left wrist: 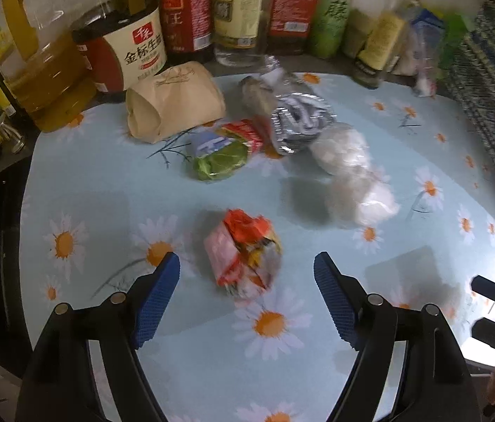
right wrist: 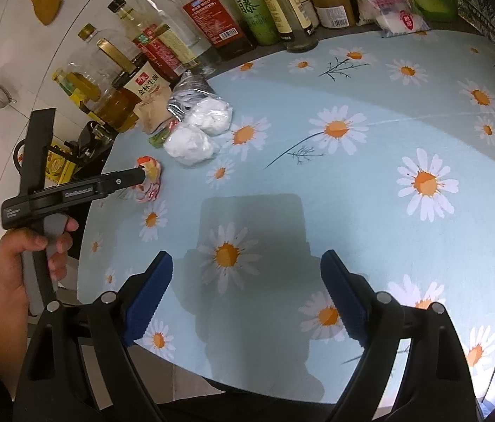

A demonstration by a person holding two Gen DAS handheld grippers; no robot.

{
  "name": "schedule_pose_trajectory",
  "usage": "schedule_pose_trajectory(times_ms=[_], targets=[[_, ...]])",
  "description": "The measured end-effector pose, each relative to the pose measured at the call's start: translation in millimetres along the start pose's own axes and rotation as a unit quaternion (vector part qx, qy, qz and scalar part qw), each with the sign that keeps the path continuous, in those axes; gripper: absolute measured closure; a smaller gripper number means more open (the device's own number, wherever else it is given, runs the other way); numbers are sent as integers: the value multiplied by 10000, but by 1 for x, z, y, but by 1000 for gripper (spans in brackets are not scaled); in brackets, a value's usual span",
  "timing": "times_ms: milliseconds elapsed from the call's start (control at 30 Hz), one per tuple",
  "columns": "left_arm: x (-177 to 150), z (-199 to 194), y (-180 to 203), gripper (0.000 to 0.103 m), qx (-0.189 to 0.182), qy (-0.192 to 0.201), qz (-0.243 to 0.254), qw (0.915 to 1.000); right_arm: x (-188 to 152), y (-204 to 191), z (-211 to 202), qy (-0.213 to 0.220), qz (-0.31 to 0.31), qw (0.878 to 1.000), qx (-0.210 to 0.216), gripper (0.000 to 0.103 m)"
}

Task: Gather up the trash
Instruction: 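Move the left tool to the crumpled orange wrapper ball and close on it, then grasp the clear plastic bag with the right tool while the left holds the wrapper ball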

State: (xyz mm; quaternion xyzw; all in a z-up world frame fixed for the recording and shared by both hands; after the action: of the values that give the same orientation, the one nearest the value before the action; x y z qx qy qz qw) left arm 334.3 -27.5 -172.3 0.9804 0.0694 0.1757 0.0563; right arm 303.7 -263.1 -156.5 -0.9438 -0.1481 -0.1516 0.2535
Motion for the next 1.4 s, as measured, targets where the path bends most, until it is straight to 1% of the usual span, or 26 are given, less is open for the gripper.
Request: schedule_pose_trajectory(times_ms=[200, 233, 267, 300, 367, 633, 867, 1100, 1400], targets=[[5, 18, -6, 29, 46, -50, 9, 10000, 8, 3, 7, -62, -13, 10000, 42, 18], [5, 20, -5, 40, 24, -75, 34, 10000, 9, 3, 9, -73, -18, 10000, 45, 18], [5, 21, -4, 48, 13, -85, 60, 9999, 10, 3, 10, -82, -20, 10000, 49, 18], [5, 23, -4, 49, 36, -79, 94, 9999, 11, 3, 11, -89, -21, 9999, 59, 18], [5, 23, -3, 57, 21, -60, 130, 9999, 12, 3, 13, -99, -39, 9999, 78, 18], [4, 19, 0, 60, -15, 23, 215, 9998, 17, -5, 20, -144, -141, 9997, 117, 18], [2, 6, -3, 60, -72, 140, 145, 9998, 22, -14, 23, -166, -301, 9993, 134, 18], [-7, -14, -9, 60, -147, 274, -27, 9995, 35, -30, 32, -218, -595, 9977, 218, 18], [-31, -37, -14, 60, -223, 423, -415, 9980, 60, -58, 51, -330, -1147, 9923, 335, 18]])
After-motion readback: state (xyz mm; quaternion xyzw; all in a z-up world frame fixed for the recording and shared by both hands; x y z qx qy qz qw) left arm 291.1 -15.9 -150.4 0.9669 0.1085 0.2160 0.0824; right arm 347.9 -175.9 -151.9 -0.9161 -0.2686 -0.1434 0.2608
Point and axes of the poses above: each gripper's, at about its wrist camera, not at the fingertips, and z roughly the way its jaws point, y to its right, x to its top, the point moved 8 cm from there along z, roughly the way its jaws point, and after that the axes turned 4 degrees about -x, right-handed, at the moved point
